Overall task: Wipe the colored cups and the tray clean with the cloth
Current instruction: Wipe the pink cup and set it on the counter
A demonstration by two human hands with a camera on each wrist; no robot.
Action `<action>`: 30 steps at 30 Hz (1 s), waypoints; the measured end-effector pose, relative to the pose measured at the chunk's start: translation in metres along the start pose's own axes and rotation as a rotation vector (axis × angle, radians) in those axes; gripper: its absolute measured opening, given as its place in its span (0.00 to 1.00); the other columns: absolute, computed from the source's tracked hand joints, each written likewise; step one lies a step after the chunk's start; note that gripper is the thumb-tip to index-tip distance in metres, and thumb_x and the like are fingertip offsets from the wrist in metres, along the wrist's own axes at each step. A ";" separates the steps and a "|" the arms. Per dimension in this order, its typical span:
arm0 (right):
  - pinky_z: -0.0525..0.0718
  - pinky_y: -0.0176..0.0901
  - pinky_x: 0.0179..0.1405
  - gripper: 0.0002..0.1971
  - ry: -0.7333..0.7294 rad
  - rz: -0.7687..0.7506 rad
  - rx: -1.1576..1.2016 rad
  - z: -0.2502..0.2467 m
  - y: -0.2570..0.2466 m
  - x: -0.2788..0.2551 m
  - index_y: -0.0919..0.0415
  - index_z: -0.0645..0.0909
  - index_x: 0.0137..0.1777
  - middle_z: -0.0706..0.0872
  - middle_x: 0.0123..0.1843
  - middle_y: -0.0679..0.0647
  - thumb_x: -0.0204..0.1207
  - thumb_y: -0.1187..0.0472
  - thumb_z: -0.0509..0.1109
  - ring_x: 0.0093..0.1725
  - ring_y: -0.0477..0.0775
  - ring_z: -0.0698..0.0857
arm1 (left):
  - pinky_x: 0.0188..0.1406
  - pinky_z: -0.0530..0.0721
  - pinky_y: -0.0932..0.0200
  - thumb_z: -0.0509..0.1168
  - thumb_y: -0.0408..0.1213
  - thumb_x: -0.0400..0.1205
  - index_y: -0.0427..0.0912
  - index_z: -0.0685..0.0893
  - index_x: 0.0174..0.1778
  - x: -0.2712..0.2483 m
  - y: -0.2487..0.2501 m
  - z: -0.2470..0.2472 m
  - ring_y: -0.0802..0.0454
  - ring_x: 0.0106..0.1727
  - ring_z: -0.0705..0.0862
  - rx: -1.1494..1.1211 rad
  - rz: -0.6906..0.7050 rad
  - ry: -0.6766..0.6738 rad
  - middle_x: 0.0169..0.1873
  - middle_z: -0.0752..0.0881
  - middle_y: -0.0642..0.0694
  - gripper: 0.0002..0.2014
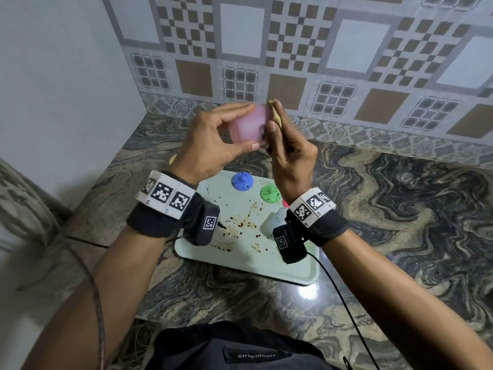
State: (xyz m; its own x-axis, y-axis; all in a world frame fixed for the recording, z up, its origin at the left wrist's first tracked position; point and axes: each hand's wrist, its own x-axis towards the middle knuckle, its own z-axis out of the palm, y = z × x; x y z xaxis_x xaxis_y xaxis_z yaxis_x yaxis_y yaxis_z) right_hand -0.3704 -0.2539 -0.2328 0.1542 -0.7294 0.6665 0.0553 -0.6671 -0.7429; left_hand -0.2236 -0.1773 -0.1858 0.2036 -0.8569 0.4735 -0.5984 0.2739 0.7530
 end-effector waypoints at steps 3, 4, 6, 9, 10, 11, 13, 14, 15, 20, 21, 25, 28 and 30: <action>0.93 0.48 0.47 0.20 -0.026 -0.009 -0.008 0.001 -0.004 -0.002 0.65 0.79 0.74 0.80 0.63 0.23 0.86 0.59 0.67 0.44 0.30 0.85 | 0.68 0.82 0.53 0.74 0.48 0.76 0.38 0.79 0.72 -0.003 0.003 -0.010 0.58 0.68 0.82 -0.156 -0.168 -0.024 0.69 0.82 0.44 0.30; 0.92 0.46 0.47 0.19 -0.038 -0.018 -0.001 0.001 -0.004 -0.002 0.66 0.79 0.74 0.79 0.65 0.26 0.86 0.60 0.67 0.46 0.27 0.83 | 0.67 0.83 0.55 0.72 0.50 0.77 0.39 0.77 0.74 -0.004 0.006 -0.012 0.59 0.67 0.83 -0.183 -0.257 -0.026 0.69 0.82 0.44 0.31; 0.92 0.43 0.48 0.19 -0.071 -0.037 0.008 0.002 -0.003 -0.004 0.67 0.79 0.74 0.84 0.64 0.29 0.85 0.61 0.68 0.48 0.28 0.86 | 0.61 0.85 0.58 0.68 0.50 0.81 0.37 0.77 0.74 -0.007 0.004 -0.017 0.59 0.62 0.86 -0.220 -0.432 -0.096 0.66 0.85 0.42 0.29; 0.88 0.34 0.55 0.19 -0.139 -0.063 0.012 0.000 -0.003 -0.008 0.69 0.79 0.74 0.83 0.68 0.43 0.85 0.64 0.68 0.55 0.31 0.87 | 0.59 0.87 0.54 0.65 0.53 0.82 0.42 0.86 0.62 -0.017 0.001 -0.022 0.53 0.54 0.90 -0.182 -0.560 -0.228 0.55 0.90 0.43 0.21; 0.87 0.34 0.59 0.18 -0.176 -0.081 0.020 -0.001 -0.003 -0.009 0.70 0.79 0.73 0.83 0.70 0.49 0.85 0.65 0.68 0.59 0.33 0.87 | 0.60 0.87 0.52 0.65 0.51 0.81 0.43 0.87 0.58 -0.021 0.000 -0.023 0.50 0.56 0.90 -0.206 -0.589 -0.222 0.55 0.90 0.41 0.18; 0.87 0.38 0.62 0.18 -0.220 -0.104 0.030 -0.001 -0.002 -0.010 0.69 0.79 0.73 0.83 0.71 0.54 0.85 0.66 0.68 0.63 0.40 0.87 | 0.58 0.87 0.55 0.65 0.46 0.82 0.41 0.86 0.56 -0.025 0.000 -0.023 0.49 0.55 0.90 -0.266 -0.614 -0.195 0.56 0.89 0.38 0.13; 0.87 0.47 0.66 0.18 -0.318 -0.155 0.033 0.000 -0.001 -0.013 0.68 0.79 0.73 0.82 0.72 0.56 0.85 0.66 0.68 0.68 0.51 0.87 | 0.49 0.87 0.65 0.64 0.34 0.83 0.36 0.83 0.57 -0.033 -0.003 -0.022 0.54 0.50 0.90 -0.384 -0.657 -0.116 0.53 0.89 0.38 0.09; 0.86 0.47 0.67 0.18 -0.362 -0.173 0.035 0.001 -0.001 -0.013 0.68 0.80 0.73 0.82 0.72 0.55 0.85 0.65 0.68 0.69 0.52 0.86 | 0.46 0.87 0.66 0.65 0.31 0.83 0.34 0.82 0.58 -0.037 -0.003 -0.020 0.56 0.48 0.90 -0.415 -0.668 -0.086 0.50 0.89 0.40 0.10; 0.86 0.43 0.66 0.17 -0.405 -0.180 0.039 0.003 0.000 -0.012 0.68 0.81 0.72 0.83 0.71 0.54 0.85 0.64 0.68 0.68 0.50 0.86 | 0.45 0.87 0.67 0.65 0.29 0.82 0.33 0.81 0.60 -0.040 -0.007 -0.019 0.56 0.47 0.91 -0.425 -0.680 -0.060 0.48 0.90 0.43 0.11; 0.88 0.38 0.50 0.16 -0.640 0.131 0.123 0.023 0.012 -0.003 0.61 0.86 0.69 0.92 0.57 0.48 0.85 0.56 0.69 0.49 0.34 0.87 | 0.40 0.88 0.64 0.65 0.27 0.82 0.33 0.79 0.67 -0.066 -0.040 -0.011 0.57 0.44 0.90 -0.433 -0.780 0.062 0.53 0.88 0.40 0.16; 0.86 0.39 0.46 0.16 -0.622 0.203 0.156 0.028 0.018 -0.001 0.61 0.87 0.67 0.92 0.50 0.44 0.85 0.54 0.69 0.44 0.34 0.85 | 0.39 0.88 0.65 0.64 0.26 0.82 0.32 0.78 0.67 -0.073 -0.049 -0.008 0.58 0.43 0.90 -0.446 -0.807 0.113 0.55 0.87 0.38 0.16; 0.78 0.47 0.36 0.15 -0.581 0.266 0.139 0.043 0.037 0.005 0.55 0.91 0.56 0.84 0.31 0.49 0.84 0.47 0.67 0.31 0.45 0.76 | 0.43 0.87 0.64 0.68 0.28 0.80 0.33 0.80 0.64 -0.110 -0.091 0.000 0.54 0.46 0.88 -0.431 -0.884 0.338 0.48 0.87 0.44 0.16; 0.80 0.40 0.38 0.15 -0.604 0.269 0.038 0.050 0.049 0.002 0.57 0.90 0.60 0.84 0.27 0.38 0.85 0.50 0.68 0.29 0.37 0.78 | 0.58 0.85 0.49 0.79 0.38 0.67 0.36 0.86 0.57 -0.140 -0.130 -0.001 0.45 0.52 0.86 -0.360 -0.936 0.513 0.52 0.89 0.39 0.23; 0.80 0.41 0.37 0.14 -0.616 0.252 0.010 0.052 0.052 0.001 0.56 0.91 0.57 0.82 0.25 0.38 0.85 0.50 0.68 0.28 0.37 0.78 | 0.52 0.88 0.56 0.79 0.31 0.70 0.33 0.86 0.58 -0.152 -0.148 -0.002 0.50 0.46 0.86 -0.284 -0.976 0.604 0.50 0.90 0.40 0.21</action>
State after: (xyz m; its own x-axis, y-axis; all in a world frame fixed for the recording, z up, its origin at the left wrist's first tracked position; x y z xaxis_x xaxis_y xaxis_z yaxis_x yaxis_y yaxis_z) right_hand -0.3166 -0.2814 -0.2746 0.6986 -0.6416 0.3167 -0.0478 -0.4836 -0.8740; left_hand -0.1646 -0.0874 -0.3683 0.8582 -0.4326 -0.2764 0.1914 -0.2300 0.9542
